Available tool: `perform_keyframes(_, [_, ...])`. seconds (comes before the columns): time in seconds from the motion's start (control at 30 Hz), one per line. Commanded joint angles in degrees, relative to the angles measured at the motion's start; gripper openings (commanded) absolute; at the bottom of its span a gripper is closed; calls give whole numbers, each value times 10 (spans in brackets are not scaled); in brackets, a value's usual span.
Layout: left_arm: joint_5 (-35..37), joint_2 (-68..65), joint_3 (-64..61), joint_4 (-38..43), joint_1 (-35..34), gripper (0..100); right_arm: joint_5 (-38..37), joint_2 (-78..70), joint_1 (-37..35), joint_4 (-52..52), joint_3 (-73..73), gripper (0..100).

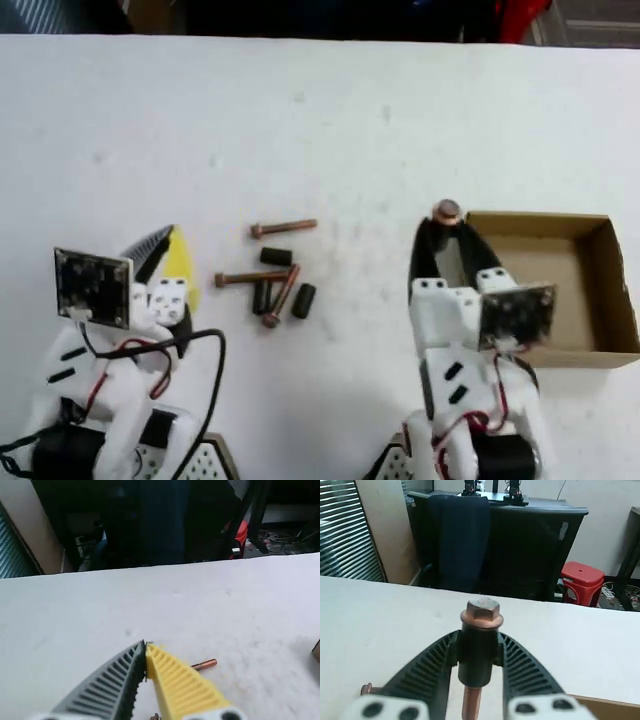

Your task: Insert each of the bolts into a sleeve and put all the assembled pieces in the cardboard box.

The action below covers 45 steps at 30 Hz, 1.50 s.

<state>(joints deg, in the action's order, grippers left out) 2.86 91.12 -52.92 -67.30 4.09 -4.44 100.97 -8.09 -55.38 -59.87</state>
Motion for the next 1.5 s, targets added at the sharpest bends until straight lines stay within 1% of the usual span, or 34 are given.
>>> perform_keyframes(0.0, [-6, 72, -45, 2, -39, 24, -1, -65, 8, -30, 102, 17])
perform_keyframes(0.1, [-9, 121, -81, -1, -53, 24, -1, -157, 9, -47, 161, 17])
perform_keyframes(0.17, [-28, 138, -98, -2, -65, 24, -3, -221, 9, -61, 196, 17])
perform_keyframes(0.27, [-36, 137, -119, -2, -91, 24, -45, -313, 18, -80, 236, 17])
perform_keyframes(0.33, [-36, 137, -130, -2, -106, 24, -61, -367, 56, -81, 253, 17])
perform_keyframes(0.47, [-34, 137, -163, 1, -118, 24, -66, -463, 147, -80, 272, 19])
perform_keyframes(0.6, [-30, 137, -191, 3, -118, 24, -112, -558, 201, -54, 270, 19])
perform_keyframes(0.7, [4, 137, -206, 3, -118, 24, -129, -637, 243, -18, 270, 19])
perform_keyframes(0.8, [16, 137, -217, 3, -117, 24, -135, -712, 280, 14, 270, 20])
perform_keyframes(0.9, [29, 137, -234, 3, -116, 24, -174, -780, 305, 39, 271, 19])
perform_keyframes(1.1, [66, 137, -265, 4, -115, 24, -222, -893, 324, 84, 271, 21])
perform_keyframes(1.33, [68, 137, -288, 4, -115, 24, -269, -1003, 310, 129, 274, 23])
perform_keyframes(1.4, [68, 137, -292, 2, -115, 24, -280, -1021, 301, 131, 274, 58])
perform_keyframes(1.47, [68, 137, -295, 1, -115, 24, -282, -1032, 295, 131, 274, 128])
